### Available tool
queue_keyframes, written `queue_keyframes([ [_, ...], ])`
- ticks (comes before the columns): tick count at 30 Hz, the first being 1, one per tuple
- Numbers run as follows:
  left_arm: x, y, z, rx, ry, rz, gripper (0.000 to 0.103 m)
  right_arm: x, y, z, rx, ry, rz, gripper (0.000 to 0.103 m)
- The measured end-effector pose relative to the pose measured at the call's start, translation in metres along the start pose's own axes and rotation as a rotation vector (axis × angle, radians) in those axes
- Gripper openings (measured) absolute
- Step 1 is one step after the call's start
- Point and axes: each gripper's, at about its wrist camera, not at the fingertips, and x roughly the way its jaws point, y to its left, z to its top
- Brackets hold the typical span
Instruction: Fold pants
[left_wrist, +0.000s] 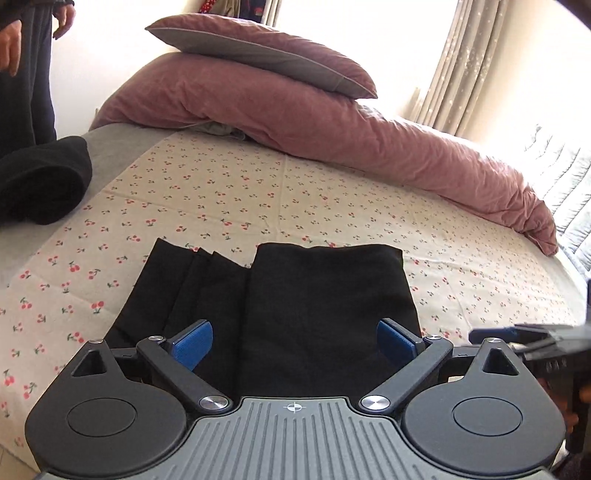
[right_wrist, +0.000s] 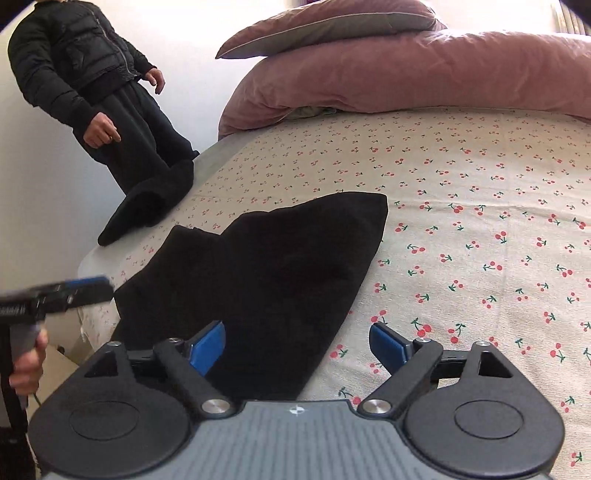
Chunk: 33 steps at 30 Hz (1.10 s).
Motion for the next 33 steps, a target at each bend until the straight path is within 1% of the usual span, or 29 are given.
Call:
queue_keyframes([
  [2, 0.023, 0.002, 0.009, 0.004, 0.020, -0.009, 0.097, 0.001, 0.007, -0.007, -0.055, -0.014, -0.026, 0.091],
  [4, 0.040, 0.007, 0.011, -0.013, 0.023, -0.014, 0.097, 0.002, 0.012, -0.014, -0.110, -0.033, -0.044, 0.092],
  [7, 0.058, 0.022, 0.001, -0.053, 0.024, -0.027, 0.097, 0.004, 0.018, -0.022, -0.196, -0.067, -0.081, 0.093],
  [8, 0.063, 0.029, -0.003, -0.067, 0.045, -0.050, 0.097, 0.005, 0.020, -0.023, -0.219, -0.077, -0.090, 0.094],
  [10, 0.069, 0.040, -0.008, -0.093, 0.071, -0.095, 0.095, 0.008, 0.021, -0.025, -0.240, -0.088, -0.084, 0.095],
  [11, 0.070, 0.045, -0.009, -0.109, 0.070, -0.111, 0.095, 0.010, 0.021, -0.027, -0.244, -0.089, -0.073, 0.095],
  [13, 0.070, 0.051, -0.008, -0.122, 0.059, -0.142, 0.092, 0.017, 0.021, -0.027, -0.240, -0.076, -0.053, 0.095],
  [14, 0.069, 0.054, -0.008, -0.125, 0.053, -0.156, 0.086, 0.021, 0.022, -0.027, -0.237, -0.068, -0.046, 0.095],
  [15, 0.070, 0.056, -0.008, -0.129, 0.065, -0.168, 0.079, 0.025, 0.022, -0.027, -0.236, -0.060, -0.041, 0.095],
  [16, 0.072, 0.058, -0.009, -0.133, 0.085, -0.173, 0.075, 0.028, 0.023, -0.028, -0.236, -0.050, -0.039, 0.095],
  [17, 0.073, 0.060, -0.011, -0.135, 0.094, -0.168, 0.066, 0.031, 0.024, -0.028, -0.238, -0.042, -0.038, 0.095],
  [19, 0.073, 0.060, -0.012, -0.125, 0.098, -0.161, 0.056, 0.036, 0.024, -0.031, -0.240, -0.030, -0.037, 0.095],
  [21, 0.076, 0.061, -0.013, -0.139, 0.108, -0.175, 0.022, 0.038, 0.025, -0.035, -0.238, -0.016, -0.030, 0.095],
  [22, 0.079, 0.060, -0.014, -0.146, 0.116, -0.172, 0.018, 0.040, 0.025, -0.036, -0.238, -0.012, -0.028, 0.095],
  [23, 0.081, 0.058, -0.014, -0.139, 0.113, -0.155, 0.010, 0.041, 0.025, -0.037, -0.239, -0.008, -0.027, 0.095],
  [24, 0.079, 0.055, -0.014, -0.118, 0.103, -0.139, 0.004, 0.042, 0.026, -0.038, -0.238, -0.006, -0.028, 0.095],
  [28, 0.064, 0.052, -0.008, -0.102, 0.043, -0.115, 0.003, 0.045, 0.028, -0.038, -0.234, -0.008, -0.027, 0.095],
  [30, 0.057, 0.053, -0.002, -0.070, 0.023, -0.069, 0.003, 0.044, 0.029, -0.038, -0.234, -0.015, -0.023, 0.095],
  [33, 0.048, 0.062, 0.006, -0.057, -0.001, 0.009, 0.003, 0.044, 0.031, -0.037, -0.237, -0.021, -0.016, 0.095],
])
